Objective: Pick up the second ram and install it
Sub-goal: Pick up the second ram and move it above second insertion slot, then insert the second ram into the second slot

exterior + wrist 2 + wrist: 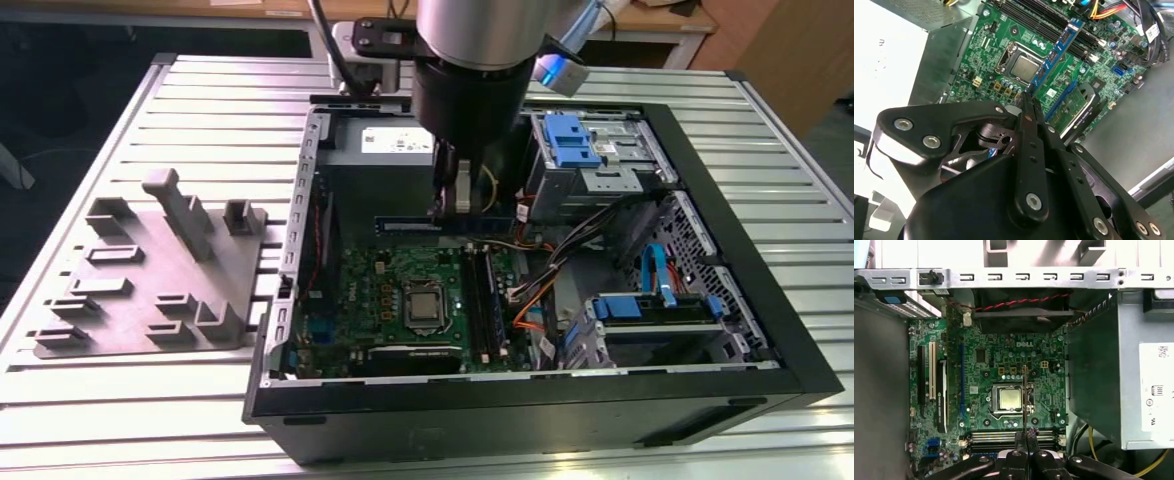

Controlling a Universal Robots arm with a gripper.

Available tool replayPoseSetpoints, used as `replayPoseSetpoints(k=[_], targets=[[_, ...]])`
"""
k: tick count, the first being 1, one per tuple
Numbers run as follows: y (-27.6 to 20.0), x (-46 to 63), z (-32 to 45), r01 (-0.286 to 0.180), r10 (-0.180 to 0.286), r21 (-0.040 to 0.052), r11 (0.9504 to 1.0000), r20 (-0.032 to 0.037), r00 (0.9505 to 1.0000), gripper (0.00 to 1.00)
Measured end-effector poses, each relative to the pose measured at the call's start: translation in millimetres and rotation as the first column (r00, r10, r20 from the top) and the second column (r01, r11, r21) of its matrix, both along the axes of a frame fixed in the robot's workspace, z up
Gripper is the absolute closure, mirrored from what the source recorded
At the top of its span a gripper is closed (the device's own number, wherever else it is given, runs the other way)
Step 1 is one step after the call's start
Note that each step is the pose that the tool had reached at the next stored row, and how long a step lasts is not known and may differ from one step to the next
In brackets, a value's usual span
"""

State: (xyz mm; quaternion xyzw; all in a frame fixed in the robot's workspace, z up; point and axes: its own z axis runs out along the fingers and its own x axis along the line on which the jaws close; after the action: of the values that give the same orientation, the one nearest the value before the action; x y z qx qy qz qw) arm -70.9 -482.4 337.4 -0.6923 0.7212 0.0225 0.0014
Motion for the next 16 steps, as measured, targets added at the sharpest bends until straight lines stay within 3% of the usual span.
replayPoseSetpoints(k=[5, 16], targets=[[-1.2, 0.0, -6.0, 0.005, -0.005, 0.0, 1.0, -0.0007, 1.0, 0.88], [-1.2, 0.0, -6.1, 0.005, -0.005, 0.0023, 1.0, -0.0008, 1.0, 0.88]])
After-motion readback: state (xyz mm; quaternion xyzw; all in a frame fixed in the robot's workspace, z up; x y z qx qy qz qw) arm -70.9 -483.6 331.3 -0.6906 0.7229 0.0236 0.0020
